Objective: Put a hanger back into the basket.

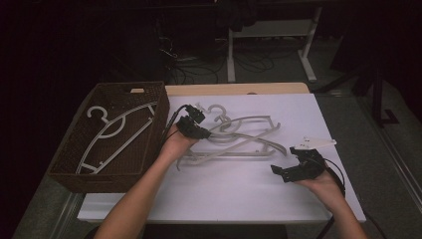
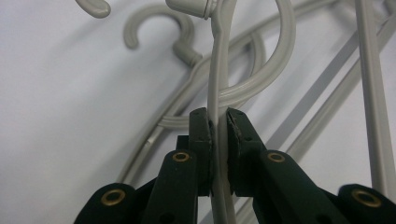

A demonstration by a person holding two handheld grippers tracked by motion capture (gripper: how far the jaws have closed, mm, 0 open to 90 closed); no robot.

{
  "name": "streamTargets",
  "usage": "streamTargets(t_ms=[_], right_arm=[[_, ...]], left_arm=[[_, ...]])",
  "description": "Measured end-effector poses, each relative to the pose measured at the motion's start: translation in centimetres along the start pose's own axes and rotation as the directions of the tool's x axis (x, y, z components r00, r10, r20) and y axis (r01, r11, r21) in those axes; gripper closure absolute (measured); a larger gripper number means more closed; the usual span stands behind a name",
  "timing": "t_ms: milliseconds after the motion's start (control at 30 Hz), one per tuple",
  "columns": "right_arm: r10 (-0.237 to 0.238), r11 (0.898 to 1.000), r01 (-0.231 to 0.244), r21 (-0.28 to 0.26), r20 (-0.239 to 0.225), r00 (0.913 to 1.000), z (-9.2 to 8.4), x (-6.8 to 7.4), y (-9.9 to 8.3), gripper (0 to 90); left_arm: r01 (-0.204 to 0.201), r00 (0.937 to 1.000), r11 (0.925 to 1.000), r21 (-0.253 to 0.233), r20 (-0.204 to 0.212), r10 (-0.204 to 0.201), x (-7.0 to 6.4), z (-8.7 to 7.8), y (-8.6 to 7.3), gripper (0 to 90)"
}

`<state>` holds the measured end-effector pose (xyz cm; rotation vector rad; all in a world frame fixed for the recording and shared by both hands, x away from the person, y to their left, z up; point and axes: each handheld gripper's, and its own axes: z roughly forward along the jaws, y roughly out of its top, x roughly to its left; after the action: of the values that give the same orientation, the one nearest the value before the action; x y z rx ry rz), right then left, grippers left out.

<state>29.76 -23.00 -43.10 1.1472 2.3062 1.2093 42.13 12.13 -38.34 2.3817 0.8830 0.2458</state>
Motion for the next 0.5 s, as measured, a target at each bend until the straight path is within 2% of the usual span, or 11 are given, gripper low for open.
streamTargets(t_ms=[300,500], right_arm=[[0.0,1.0,0.0,-0.003,0.001,1.0,0.0,0.0,0.0,0.7],[0.002,1.0,-0.002,-0.006,0.001,1.0,-0.1,0.0,0.0,0.7]], left_arm=[[0.022,0.9997,0.9978,-0.063,-0.005,-0.022,0.7,-5.8,2.1,82.2],[0.018,0.9992,0.9962,-0.086,-0.033,-0.021,1.9,-9.6,2.2,82.2]])
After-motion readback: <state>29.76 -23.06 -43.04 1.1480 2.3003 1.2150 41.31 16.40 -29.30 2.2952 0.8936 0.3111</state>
